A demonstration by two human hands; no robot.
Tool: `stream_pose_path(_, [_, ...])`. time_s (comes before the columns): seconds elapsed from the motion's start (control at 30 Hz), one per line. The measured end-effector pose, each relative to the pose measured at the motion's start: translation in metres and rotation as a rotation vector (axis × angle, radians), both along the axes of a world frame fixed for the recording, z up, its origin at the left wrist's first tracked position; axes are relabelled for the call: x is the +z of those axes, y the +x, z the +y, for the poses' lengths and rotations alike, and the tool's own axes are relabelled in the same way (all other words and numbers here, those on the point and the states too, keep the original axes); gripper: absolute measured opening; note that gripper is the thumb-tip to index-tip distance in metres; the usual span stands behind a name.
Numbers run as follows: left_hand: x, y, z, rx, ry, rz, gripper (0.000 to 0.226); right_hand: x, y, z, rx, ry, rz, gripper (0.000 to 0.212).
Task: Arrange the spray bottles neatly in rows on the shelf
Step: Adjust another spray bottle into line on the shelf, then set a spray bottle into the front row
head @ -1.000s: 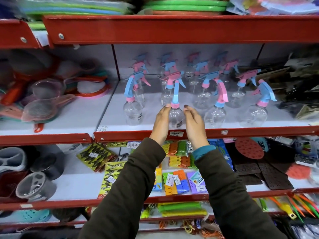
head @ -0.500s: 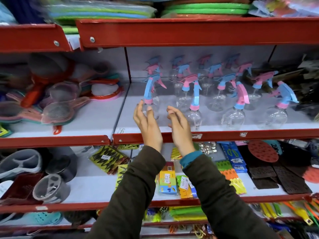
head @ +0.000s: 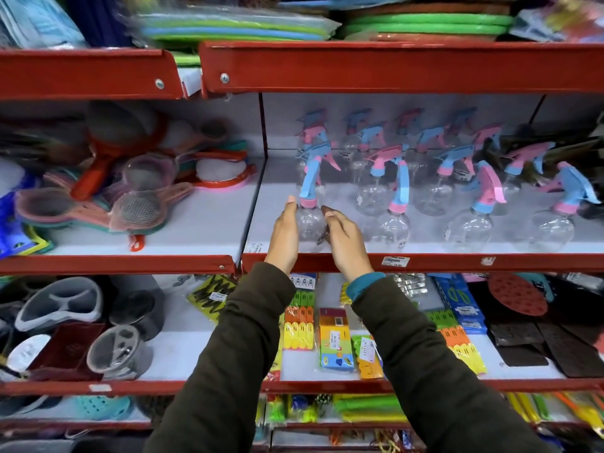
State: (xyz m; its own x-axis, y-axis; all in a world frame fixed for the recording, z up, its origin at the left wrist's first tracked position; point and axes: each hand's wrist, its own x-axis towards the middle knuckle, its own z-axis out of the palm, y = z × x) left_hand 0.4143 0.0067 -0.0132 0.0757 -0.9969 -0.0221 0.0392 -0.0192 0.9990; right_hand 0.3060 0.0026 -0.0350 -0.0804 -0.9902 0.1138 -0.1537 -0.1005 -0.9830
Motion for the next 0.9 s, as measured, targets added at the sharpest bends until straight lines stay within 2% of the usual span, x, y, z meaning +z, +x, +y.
stream_pose_path(0.17, [-0.007,0.000,0.013,-0.029,-0.047,0.008,0.058,-0.001,0.000,0.017,-0.003,-0.018,0.073,0.064])
stream_pose_path(0.27, [-0.005,-0.001,0.019,0.052,-0.058,0.016,0.075,0.012,-0.001,0.025,-0.014,-0.012,0.058,0.053])
stream_pose_path(0.33, [-0.005,-0.002,0.025,0.115,-0.041,0.018,0.078,0.017,0.000,0.026,-0.032,0.005,0.000,0.046])
stream_pose_path(0.4, [-0.007,-0.005,0.029,0.049,-0.033,0.034,0.090,0.022,0.004,0.025,-0.009,0.027,-0.014,0.053])
stream_pose_path(0.5, [-0.029,-0.009,0.016,0.004,-0.010,0.040,0.099,0.011,0.004,0.014,0.043,0.052,-0.037,0.077])
stream_pose_path(0.63, [-0.056,-0.005,-0.015,0.026,0.033,0.026,0.118,0.012,0.001,0.024,0.011,0.064,-0.040,0.063])
stream_pose_path(0.7, [-0.045,0.001,-0.013,0.032,0.039,-0.006,0.116,0.010,-0.002,0.027,0.001,0.036,-0.007,0.065])
stream_pose_path(0.8, [-0.023,0.004,0.002,0.021,0.023,-0.011,0.093,0.004,-0.007,0.028,-0.003,0.002,0.047,0.065])
stream_pose_path(0.9, [-0.006,0.005,0.015,0.014,0.002,-0.026,0.085,0.001,-0.008,0.031,-0.017,-0.026,0.073,0.059])
